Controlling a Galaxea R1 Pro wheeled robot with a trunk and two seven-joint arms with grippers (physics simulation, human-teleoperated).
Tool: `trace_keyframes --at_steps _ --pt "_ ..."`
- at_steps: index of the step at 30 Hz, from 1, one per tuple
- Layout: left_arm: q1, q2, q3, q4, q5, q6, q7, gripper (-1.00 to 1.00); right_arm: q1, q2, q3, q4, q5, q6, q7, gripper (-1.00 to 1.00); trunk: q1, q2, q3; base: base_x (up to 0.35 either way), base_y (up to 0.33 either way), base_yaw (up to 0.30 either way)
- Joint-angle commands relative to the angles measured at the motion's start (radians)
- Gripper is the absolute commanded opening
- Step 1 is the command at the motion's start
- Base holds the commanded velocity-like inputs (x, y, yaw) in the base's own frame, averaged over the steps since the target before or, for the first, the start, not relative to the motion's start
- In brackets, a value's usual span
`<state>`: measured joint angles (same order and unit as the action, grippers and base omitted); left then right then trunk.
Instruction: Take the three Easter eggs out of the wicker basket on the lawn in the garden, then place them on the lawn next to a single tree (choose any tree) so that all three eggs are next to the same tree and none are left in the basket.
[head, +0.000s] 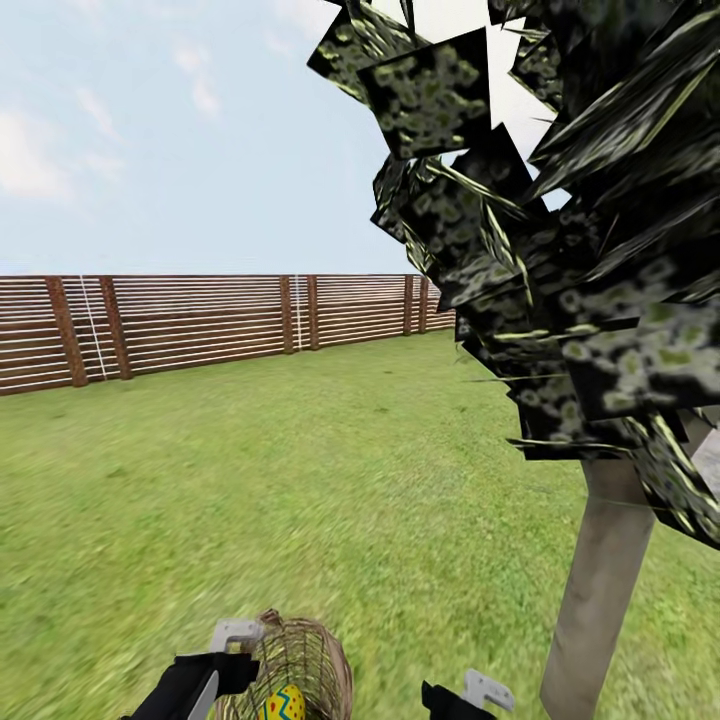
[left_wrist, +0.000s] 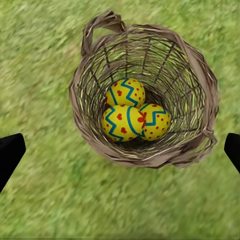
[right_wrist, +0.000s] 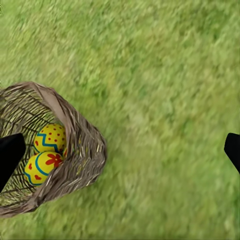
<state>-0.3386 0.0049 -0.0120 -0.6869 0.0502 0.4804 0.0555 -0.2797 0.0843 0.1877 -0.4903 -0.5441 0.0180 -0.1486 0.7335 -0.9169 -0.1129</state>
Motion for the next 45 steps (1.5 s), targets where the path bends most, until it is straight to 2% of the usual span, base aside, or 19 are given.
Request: trace_keyframes --at_steps 1,6,11,18,26,40,45 --pt "-0.001 0.000 -0.001 0.010 0.006 -0.003 0.005 1.00 -0.001 0.000 0.008 -0.002 -0.008 0.002 -0.009 1.00 -0.004 0.006 0.002 0.000 0.000 0.000" --pt "-0.002 0.000 -0.001 0.054 0.008 -0.047 0.006 1.00 -0.001 0.000 0.020 0.000 -0.008 0.002 -0.009 1.00 -0.023 0.041 0.017 -0.127 0.000 0.000" --pt "-0.001 -0.001 0.000 0.064 0.009 -0.082 0.009 1.00 0.000 0.000 0.023 0.001 -0.008 0.001 -0.009 1.00 -0.042 0.076 0.033 -0.257 0.000 0.000" --pt "-0.001 -0.002 0.000 0.067 0.010 -0.118 0.074 1.00 0.000 -0.001 0.024 0.003 -0.009 0.001 -0.009 1.00 -0.069 0.125 0.055 -0.080 0.000 0.000" --pt "0.001 -0.003 0.000 0.071 0.011 -0.160 0.094 1.00 0.000 -0.002 0.024 0.011 -0.010 -0.002 -0.010 1.00 -0.100 0.181 0.080 -0.010 0.000 0.000" --pt "0.001 -0.003 0.000 0.072 0.014 -0.172 0.096 1.00 0.000 -0.004 0.024 0.022 -0.010 -0.003 -0.011 1.00 -0.153 0.279 0.124 0.000 0.000 0.000" --pt "0.001 -0.002 0.001 0.097 0.016 -0.187 0.096 1.00 0.001 -0.004 0.024 0.022 -0.010 -0.003 -0.011 1.00 -0.172 0.314 0.140 -0.166 0.000 0.000"
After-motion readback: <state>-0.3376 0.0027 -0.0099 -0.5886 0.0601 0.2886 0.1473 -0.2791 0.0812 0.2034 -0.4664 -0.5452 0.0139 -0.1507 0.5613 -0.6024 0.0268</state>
